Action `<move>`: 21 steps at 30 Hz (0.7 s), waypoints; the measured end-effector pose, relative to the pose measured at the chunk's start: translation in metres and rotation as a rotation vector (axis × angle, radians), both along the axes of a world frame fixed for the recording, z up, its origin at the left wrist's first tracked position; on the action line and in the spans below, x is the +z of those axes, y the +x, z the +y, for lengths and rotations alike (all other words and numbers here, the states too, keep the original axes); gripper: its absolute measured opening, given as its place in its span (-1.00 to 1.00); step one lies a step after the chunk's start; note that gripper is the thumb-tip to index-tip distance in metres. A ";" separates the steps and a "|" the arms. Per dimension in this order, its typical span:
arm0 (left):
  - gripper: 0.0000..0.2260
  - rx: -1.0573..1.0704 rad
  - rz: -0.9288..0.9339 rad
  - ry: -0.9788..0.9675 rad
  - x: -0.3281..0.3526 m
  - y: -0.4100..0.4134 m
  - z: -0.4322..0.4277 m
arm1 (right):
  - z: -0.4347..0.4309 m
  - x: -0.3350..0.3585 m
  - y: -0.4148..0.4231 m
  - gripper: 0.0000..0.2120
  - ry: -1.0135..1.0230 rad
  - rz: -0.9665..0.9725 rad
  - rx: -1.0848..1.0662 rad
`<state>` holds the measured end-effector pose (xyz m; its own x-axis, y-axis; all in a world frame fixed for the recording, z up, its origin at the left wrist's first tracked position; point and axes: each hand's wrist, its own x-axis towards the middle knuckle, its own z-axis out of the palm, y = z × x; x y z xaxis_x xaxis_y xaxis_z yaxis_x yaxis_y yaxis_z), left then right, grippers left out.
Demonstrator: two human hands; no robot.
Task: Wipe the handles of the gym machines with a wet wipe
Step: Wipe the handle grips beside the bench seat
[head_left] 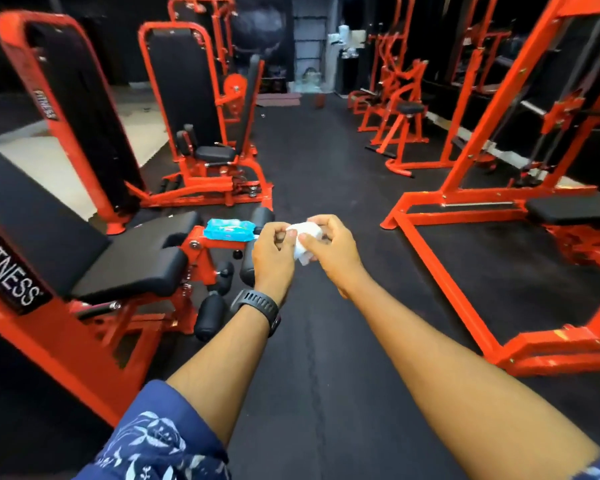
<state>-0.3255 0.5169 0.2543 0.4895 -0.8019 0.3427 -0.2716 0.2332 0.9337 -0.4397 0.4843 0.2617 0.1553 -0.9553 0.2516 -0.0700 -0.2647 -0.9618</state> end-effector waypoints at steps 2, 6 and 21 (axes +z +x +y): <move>-0.99 0.067 0.018 0.015 -0.001 0.017 -0.021 | -0.030 -0.001 0.018 -0.88 -0.017 0.033 0.065; -0.98 0.191 0.029 0.047 -0.016 0.067 -0.059 | -0.082 -0.016 0.074 -0.93 -0.011 0.074 0.175; -0.95 0.706 0.021 0.168 -0.073 0.315 -0.147 | -0.226 -0.066 0.359 -0.92 -0.083 0.193 0.711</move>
